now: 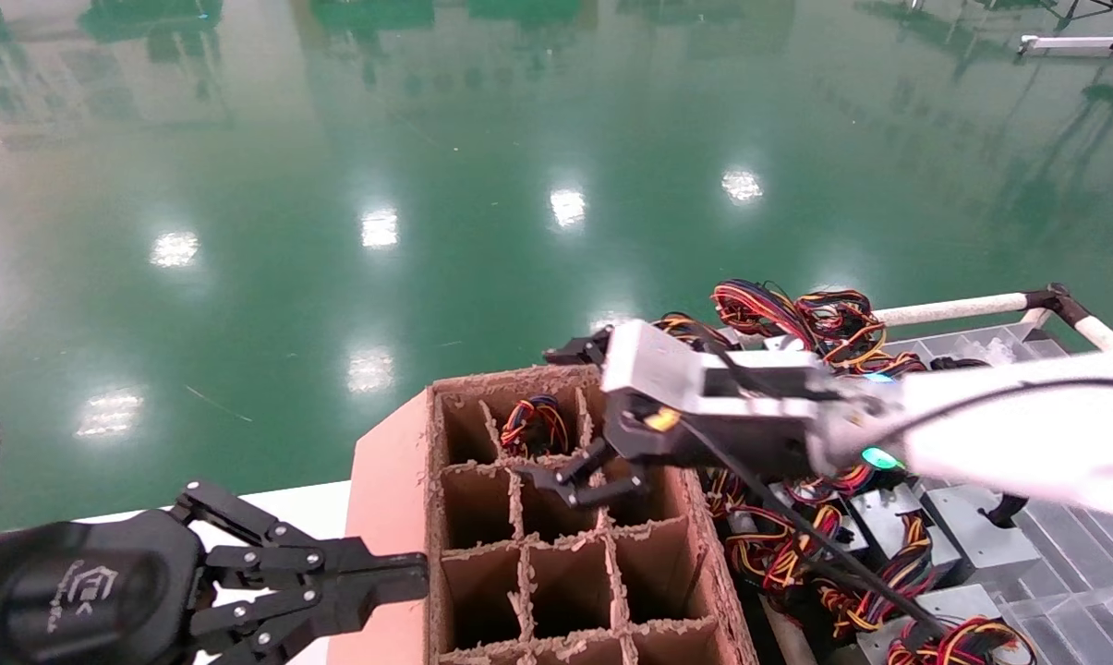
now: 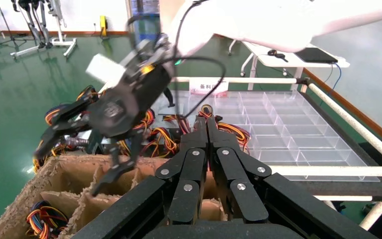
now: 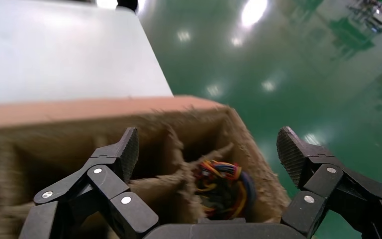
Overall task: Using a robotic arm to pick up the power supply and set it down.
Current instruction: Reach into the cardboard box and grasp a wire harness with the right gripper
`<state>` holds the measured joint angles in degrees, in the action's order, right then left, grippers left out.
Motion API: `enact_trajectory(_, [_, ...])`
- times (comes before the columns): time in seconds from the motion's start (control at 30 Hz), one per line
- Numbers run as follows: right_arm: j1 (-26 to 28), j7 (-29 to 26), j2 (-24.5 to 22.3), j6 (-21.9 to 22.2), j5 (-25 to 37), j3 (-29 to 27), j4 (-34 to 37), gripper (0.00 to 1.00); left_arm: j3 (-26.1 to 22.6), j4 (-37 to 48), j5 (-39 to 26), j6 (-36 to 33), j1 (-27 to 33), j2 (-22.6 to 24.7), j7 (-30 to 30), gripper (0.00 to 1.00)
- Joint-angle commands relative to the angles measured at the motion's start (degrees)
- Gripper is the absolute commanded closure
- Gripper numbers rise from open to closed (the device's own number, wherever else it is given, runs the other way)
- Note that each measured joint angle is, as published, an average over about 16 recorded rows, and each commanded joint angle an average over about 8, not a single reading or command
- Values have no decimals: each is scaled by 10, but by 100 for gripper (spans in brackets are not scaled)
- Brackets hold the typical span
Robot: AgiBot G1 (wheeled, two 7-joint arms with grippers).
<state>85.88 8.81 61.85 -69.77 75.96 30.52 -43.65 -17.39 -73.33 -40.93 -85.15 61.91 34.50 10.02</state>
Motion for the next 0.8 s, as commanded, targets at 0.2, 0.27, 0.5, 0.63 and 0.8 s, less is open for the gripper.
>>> enact_trajectory(0.2, [68, 95, 80, 45, 66, 32, 137, 0, 0, 0, 0, 0, 0, 0, 0, 100])
enact_trajectory(0.27, [83, 125, 101, 59, 79, 39, 171, 0, 0, 0, 0, 0, 0, 0, 0, 100])
enact_trajectory(0.5, [125, 214, 149, 95, 111, 59, 256, 20, 0, 0, 0, 0, 0, 0, 0, 70])
enact_trajectory(0.63, [137, 238, 158, 100, 114, 71, 276, 70, -1, 0, 0, 0, 0, 0, 0, 20])
enact_trajectory(0.8, [148, 245, 160, 100, 114, 88, 287, 100, -1, 0, 0, 0, 0, 0, 0, 0])
